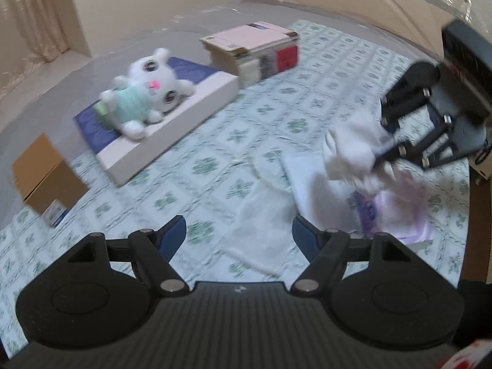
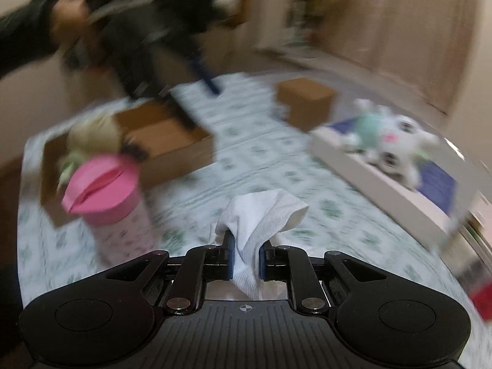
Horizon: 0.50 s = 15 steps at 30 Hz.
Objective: Organize soft objects
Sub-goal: 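Lift the white cloth with the right tool while the left tool approaches the white mask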
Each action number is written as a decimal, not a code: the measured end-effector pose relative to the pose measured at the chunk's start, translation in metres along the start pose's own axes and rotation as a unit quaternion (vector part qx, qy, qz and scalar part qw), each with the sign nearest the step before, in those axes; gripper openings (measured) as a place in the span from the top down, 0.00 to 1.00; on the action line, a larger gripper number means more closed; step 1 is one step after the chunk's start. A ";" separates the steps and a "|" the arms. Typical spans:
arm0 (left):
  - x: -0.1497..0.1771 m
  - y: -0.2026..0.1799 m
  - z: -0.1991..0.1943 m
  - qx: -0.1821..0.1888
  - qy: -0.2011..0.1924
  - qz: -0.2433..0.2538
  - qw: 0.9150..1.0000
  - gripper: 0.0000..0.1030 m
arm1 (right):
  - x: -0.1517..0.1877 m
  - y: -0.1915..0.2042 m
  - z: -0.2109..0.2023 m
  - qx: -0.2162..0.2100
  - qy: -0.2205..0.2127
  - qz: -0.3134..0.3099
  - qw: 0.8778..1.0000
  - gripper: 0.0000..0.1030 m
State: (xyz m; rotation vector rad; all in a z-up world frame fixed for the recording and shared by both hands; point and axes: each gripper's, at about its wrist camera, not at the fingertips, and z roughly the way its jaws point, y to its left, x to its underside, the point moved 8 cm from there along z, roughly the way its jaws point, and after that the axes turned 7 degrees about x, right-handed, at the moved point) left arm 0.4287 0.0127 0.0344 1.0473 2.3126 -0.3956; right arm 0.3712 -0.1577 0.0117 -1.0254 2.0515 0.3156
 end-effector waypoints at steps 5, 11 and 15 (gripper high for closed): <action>-0.018 -0.037 0.036 0.028 0.034 0.030 0.999 0.29 | 0.009 -0.038 -0.028 0.052 -0.003 0.058 0.997 0.86; -0.028 -0.071 0.098 0.052 0.088 0.039 0.994 0.29 | 0.031 -0.063 -0.043 0.091 0.007 0.086 0.992 0.86; -0.033 -0.076 0.140 0.056 0.116 0.018 0.992 0.31 | 0.052 -0.079 -0.048 0.111 0.015 0.113 0.987 0.86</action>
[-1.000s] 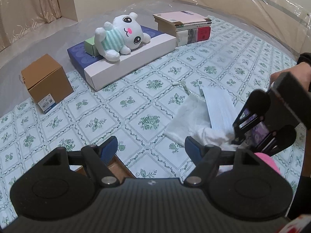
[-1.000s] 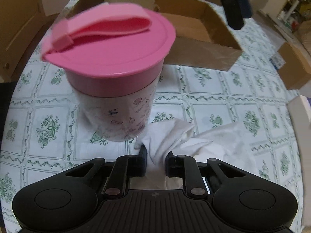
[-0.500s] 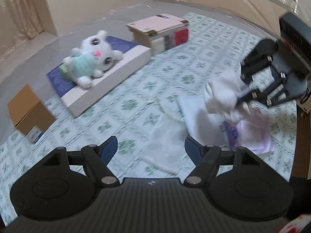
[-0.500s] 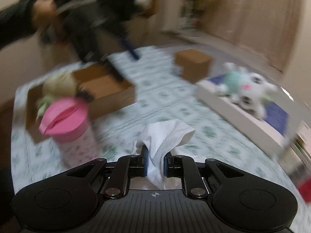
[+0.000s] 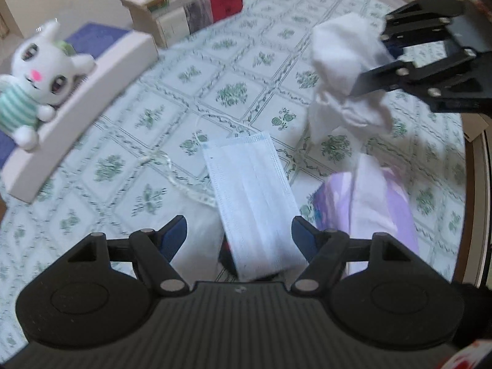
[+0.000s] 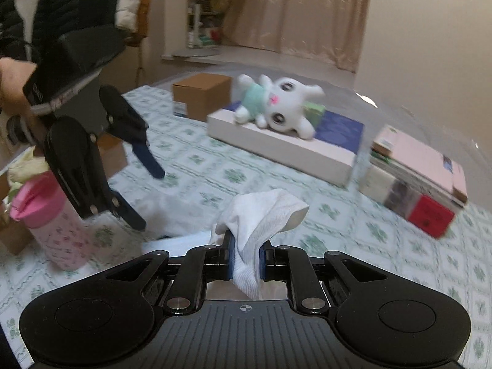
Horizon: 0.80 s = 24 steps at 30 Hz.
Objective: Organize soft objects
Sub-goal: 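Lift the white cloth with the right tool while the left tool approaches the white mask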
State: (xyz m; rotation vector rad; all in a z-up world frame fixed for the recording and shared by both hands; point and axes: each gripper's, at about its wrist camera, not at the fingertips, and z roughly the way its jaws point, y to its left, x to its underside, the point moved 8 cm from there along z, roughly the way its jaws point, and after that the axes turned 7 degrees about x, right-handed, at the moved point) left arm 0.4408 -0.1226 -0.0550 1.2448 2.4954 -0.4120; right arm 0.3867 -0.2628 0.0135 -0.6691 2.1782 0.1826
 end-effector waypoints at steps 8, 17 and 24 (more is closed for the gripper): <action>-0.028 -0.006 0.056 0.005 0.014 -0.009 1.000 0.37 | 0.026 -0.029 0.009 0.020 0.013 0.041 0.999 0.86; -0.034 -0.009 0.099 -0.004 0.058 -0.018 0.998 0.40 | 0.050 -0.049 0.017 0.031 0.025 0.068 0.997 0.86; -0.031 -0.002 0.117 -0.021 0.073 -0.033 0.997 0.51 | 0.059 -0.052 0.020 0.030 0.032 0.075 0.996 0.86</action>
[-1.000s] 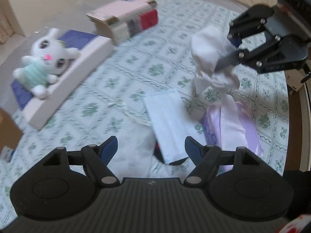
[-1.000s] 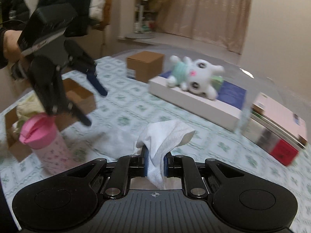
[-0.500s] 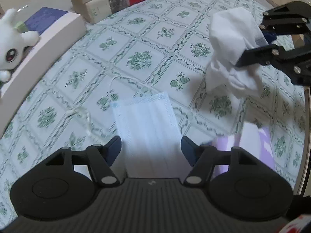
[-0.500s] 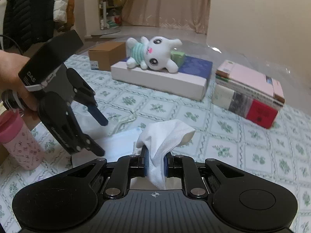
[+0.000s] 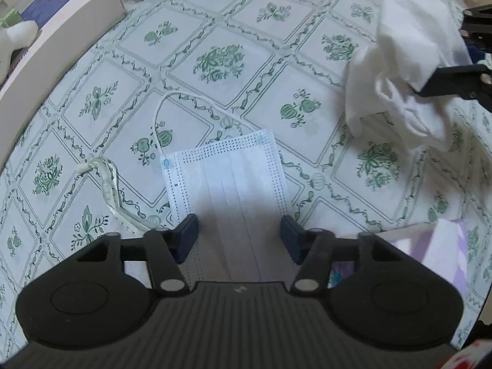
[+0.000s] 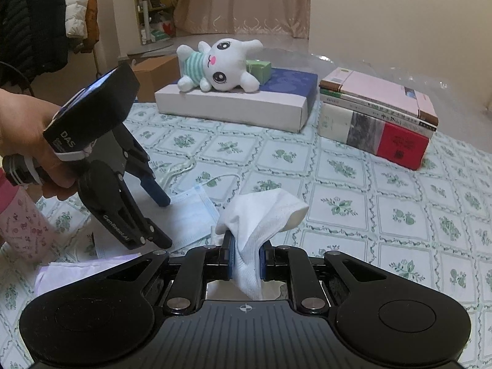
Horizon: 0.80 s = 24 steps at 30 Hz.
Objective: Organize soft objects
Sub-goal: 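Lift the white cloth with the right tool while the left tool approaches the white mask, then close the left tool on the white mask and lift it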
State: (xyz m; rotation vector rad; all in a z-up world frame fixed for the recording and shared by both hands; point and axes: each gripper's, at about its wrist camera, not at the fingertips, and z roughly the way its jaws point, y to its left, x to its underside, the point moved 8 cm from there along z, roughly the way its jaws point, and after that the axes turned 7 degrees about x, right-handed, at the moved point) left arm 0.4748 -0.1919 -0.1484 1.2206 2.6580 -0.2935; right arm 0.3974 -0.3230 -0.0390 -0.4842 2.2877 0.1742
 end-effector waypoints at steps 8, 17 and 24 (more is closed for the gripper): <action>-0.004 -0.002 -0.005 -0.006 -0.008 -0.017 1.000 1.00 | 0.002 -0.001 0.000 0.004 0.000 0.011 1.000 0.86; -0.007 -0.003 -0.072 -0.012 -0.087 -0.043 0.995 1.00 | -0.012 0.006 -0.025 0.010 -0.017 0.020 1.000 0.86; -0.009 -0.010 -0.156 -0.025 -0.159 -0.072 0.984 1.00 | -0.031 0.025 -0.064 0.011 -0.041 0.025 0.999 0.86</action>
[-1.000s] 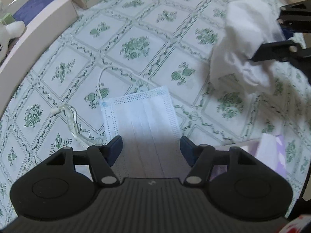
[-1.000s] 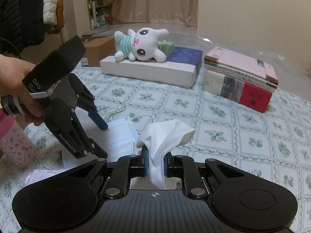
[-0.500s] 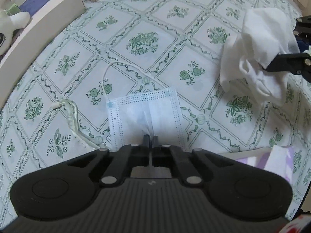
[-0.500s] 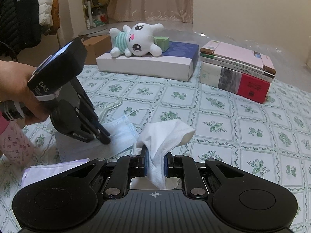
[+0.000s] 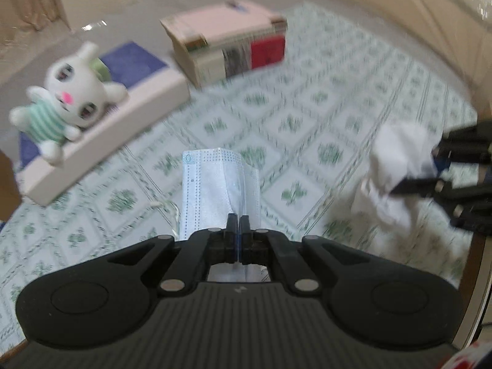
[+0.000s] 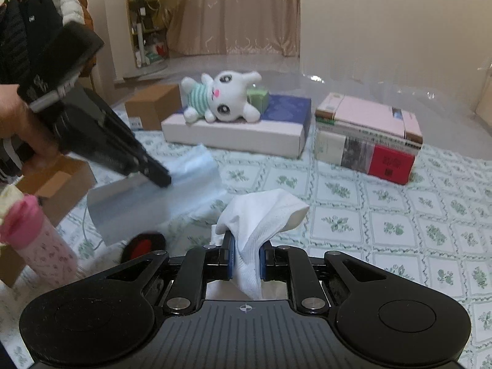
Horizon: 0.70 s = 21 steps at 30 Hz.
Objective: Organize soft objects
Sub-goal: 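Close the left tool on the white mask and lift it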
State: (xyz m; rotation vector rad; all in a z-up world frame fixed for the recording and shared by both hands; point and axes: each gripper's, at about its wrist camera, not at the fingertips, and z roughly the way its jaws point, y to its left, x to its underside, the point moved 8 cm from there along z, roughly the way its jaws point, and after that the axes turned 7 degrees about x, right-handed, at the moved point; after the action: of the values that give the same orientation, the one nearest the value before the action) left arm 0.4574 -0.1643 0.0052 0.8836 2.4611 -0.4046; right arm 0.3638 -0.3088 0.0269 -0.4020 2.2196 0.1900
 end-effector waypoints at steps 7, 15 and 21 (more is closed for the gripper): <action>-0.006 -0.020 -0.076 -0.011 -0.049 -0.012 0.999 1.00 | -0.020 0.032 -0.051 -0.009 -0.028 0.000 1.000 0.86; 0.023 -0.045 -0.150 -0.020 -0.084 -0.021 0.996 1.00 | -0.029 0.079 -0.104 -0.033 -0.053 -0.001 0.998 0.86; 0.059 -0.054 -0.200 -0.034 -0.103 -0.029 0.994 1.00 | -0.027 0.119 -0.133 -0.057 -0.063 0.001 0.996 0.86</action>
State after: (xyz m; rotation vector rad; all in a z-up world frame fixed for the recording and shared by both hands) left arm 0.3128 -0.0891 0.1465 0.7073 2.3007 -0.4069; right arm 0.2414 -0.2275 0.1312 -0.4373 2.0906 0.3351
